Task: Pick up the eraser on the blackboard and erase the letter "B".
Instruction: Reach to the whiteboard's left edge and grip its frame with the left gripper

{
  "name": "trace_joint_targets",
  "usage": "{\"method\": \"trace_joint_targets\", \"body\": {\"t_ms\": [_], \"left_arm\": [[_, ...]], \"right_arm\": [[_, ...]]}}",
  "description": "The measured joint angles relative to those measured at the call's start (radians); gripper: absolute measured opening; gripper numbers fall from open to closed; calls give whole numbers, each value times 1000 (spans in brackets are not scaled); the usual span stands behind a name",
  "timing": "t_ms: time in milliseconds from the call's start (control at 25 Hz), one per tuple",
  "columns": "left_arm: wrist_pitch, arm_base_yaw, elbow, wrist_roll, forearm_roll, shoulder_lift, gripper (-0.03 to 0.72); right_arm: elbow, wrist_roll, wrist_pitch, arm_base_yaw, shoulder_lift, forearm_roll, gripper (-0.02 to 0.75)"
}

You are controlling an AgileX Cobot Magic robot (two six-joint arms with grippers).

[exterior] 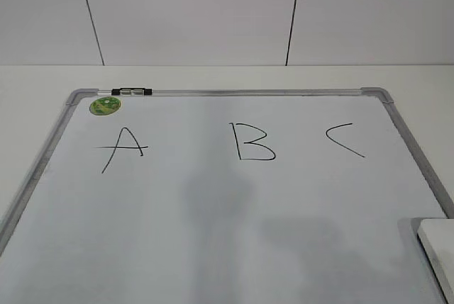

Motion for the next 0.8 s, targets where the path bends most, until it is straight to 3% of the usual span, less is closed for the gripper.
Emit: {"method": "trace_joint_targets", "body": {"t_ms": [800], "left_arm": [[0,0,0,0,0,0,235]], "right_arm": [[0,0,-2,0,0,0,584]]}}
